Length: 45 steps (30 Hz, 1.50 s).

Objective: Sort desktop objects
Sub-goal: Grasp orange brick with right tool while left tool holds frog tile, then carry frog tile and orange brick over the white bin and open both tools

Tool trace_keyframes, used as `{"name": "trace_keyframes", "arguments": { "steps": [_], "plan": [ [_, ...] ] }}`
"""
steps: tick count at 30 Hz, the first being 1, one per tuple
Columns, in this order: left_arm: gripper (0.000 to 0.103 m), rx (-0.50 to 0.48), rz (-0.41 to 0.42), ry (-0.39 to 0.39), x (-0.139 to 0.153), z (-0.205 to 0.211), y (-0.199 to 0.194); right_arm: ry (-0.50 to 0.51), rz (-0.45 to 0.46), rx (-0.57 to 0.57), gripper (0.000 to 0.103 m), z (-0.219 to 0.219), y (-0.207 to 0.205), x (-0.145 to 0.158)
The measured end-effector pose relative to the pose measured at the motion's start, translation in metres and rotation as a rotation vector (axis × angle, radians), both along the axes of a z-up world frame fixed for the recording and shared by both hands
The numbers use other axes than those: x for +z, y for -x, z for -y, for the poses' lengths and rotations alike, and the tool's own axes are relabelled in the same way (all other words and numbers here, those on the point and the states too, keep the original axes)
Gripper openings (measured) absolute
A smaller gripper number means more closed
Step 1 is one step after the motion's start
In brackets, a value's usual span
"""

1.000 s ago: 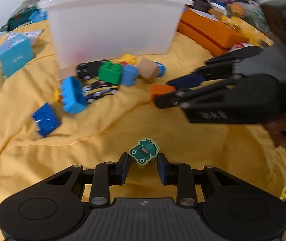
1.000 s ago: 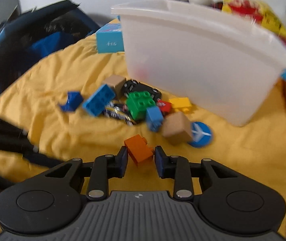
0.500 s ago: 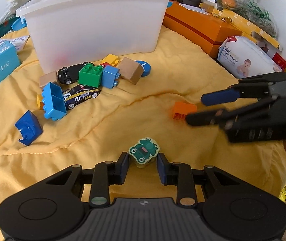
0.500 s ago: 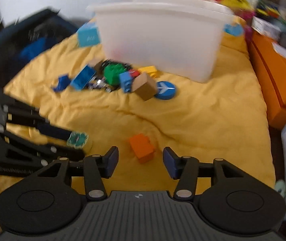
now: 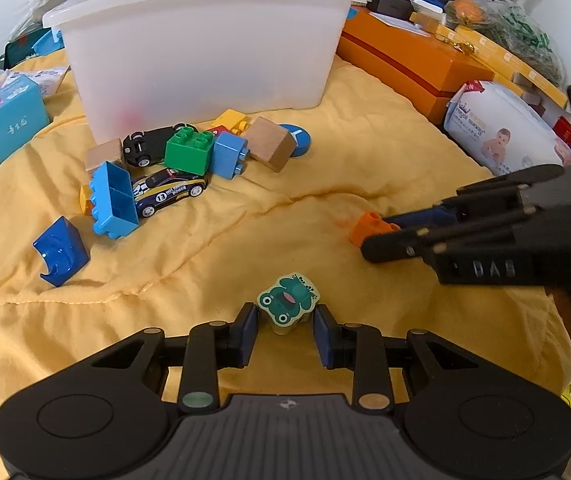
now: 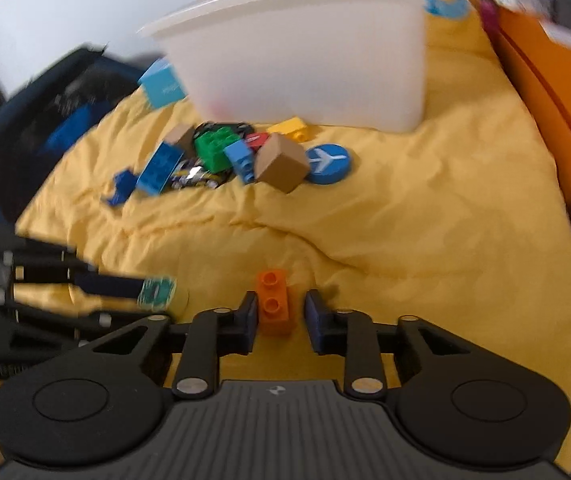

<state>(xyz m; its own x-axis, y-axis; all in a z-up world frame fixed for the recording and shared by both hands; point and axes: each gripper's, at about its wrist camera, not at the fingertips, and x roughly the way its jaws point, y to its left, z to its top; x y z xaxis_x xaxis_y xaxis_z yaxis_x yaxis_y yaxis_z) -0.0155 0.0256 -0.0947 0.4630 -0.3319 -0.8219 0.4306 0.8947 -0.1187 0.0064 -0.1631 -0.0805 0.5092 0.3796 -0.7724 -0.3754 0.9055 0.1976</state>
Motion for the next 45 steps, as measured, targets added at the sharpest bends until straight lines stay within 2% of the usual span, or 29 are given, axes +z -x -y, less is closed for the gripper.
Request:
{"name": "trace_keyframes", "arguments": {
  "steps": [5,9,13,15,19,23,26,29,34,36,39,41,43,45],
  "plan": [
    [0.033,0.006,0.010,-0.019,0.001,0.002,-0.003,0.095,0.059,0.057,0.021,-0.011,0.007,0.000],
    [0.033,0.013,0.042,0.015,0.014,-0.005,-0.005,0.139,0.099,0.077,0.018,-0.013,0.008,0.010],
    [0.033,0.028,0.128,0.042,0.051,-0.014,-0.010,0.089,0.142,0.063,0.017,-0.005,0.002,0.036],
    [0.033,0.044,0.182,0.056,0.074,-0.019,-0.017,0.101,0.195,0.060,0.017,-0.005,-0.002,0.053],
    [0.033,0.065,0.292,0.089,0.118,-0.026,-0.033,0.053,0.295,0.038,0.017,-0.001,-0.016,0.089],
    [0.033,0.073,0.414,0.097,0.158,-0.029,-0.052,0.031,0.432,0.010,0.017,0.000,-0.030,0.126],
    [0.033,0.080,0.477,0.083,0.179,-0.028,-0.069,0.047,0.542,-0.009,0.017,-0.006,-0.039,0.145],
    [0.033,0.101,0.521,0.067,0.192,-0.027,-0.093,0.054,0.602,-0.035,0.017,-0.014,-0.057,0.156],
    [0.033,0.108,0.522,0.052,0.187,-0.014,-0.141,0.020,0.618,-0.083,0.017,-0.028,-0.091,0.159],
    [0.033,0.071,0.505,0.046,0.173,-0.005,-0.161,0.008,0.583,-0.114,0.017,-0.028,-0.111,0.150],
    [0.034,0.053,0.440,-0.012,0.145,0.004,-0.181,0.006,0.509,-0.150,0.017,-0.030,-0.136,0.131],
    [0.034,0.047,0.402,-0.037,0.132,0.007,-0.187,0.038,0.474,-0.165,0.018,-0.031,-0.143,0.119],
    [0.034,0.046,0.399,-0.033,0.128,0.004,-0.184,0.030,0.440,-0.183,0.030,-0.027,-0.145,0.115],
    [0.037,0.043,0.412,-0.021,0.131,0.000,-0.178,0.022,0.446,-0.188,0.030,-0.026,-0.142,0.117]
  ]
}}
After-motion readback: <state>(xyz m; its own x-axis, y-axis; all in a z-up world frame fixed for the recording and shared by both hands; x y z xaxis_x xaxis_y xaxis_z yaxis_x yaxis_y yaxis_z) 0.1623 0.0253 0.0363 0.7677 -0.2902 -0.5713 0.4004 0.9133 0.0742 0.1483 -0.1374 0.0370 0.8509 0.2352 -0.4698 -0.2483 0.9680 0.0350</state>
